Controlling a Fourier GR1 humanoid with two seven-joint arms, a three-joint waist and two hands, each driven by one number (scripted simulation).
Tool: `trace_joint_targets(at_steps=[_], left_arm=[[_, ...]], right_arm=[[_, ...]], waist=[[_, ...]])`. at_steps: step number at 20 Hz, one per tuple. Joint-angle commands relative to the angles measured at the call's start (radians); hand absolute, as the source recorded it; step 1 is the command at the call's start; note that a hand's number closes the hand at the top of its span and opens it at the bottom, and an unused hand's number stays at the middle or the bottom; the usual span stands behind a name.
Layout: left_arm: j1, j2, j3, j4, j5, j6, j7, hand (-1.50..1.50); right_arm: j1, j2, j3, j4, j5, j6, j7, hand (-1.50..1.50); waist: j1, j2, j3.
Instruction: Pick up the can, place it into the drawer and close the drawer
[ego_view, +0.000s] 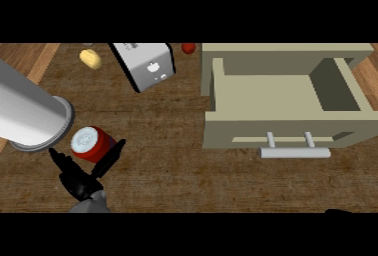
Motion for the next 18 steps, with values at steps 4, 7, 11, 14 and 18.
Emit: trace_joint_targets(at_steps=[4,7,11,14,18], left_arm=[[-0.085,0.006,0.146,0.224,0.088,-0.155,-0.14,-1.5],[-0.013,0.0,0.061,0.22,0.183,-0.148,-0.248,-1.5],[-0.07,0.0,0.123,0.253,0.127,-0.184,-0.21,-1.5],[-0.215,0.022,0.18,0.398,0.109,-0.195,-0.23,-1.5],[-0.233,0.081,0.199,0.529,0.118,-0.371,-0.248,-1.5]], right_arm=[[0.024,0.019,0.004,-0.027,0.0,0.031,0.005,-1.5],[-0.023,0.002,-0.036,0.003,0.01,0.016,0.0,-1.5],[-0.018,0.026,-0.017,-0.026,0.011,0.021,0.034,-1.5],[-0.037,-0.001,-0.037,-0.042,0.012,0.022,0.061,-1.5],[-0.018,-0.003,-0.048,-0.085,-0.013,0.032,0.09,-1.5]], waist=[[-0.001,0.0,0.0],[0.002,0.0,0.0],[0.002,-0.001,0.001],[-0.001,0.0,0.001],[-0.006,0.001,0.0]])
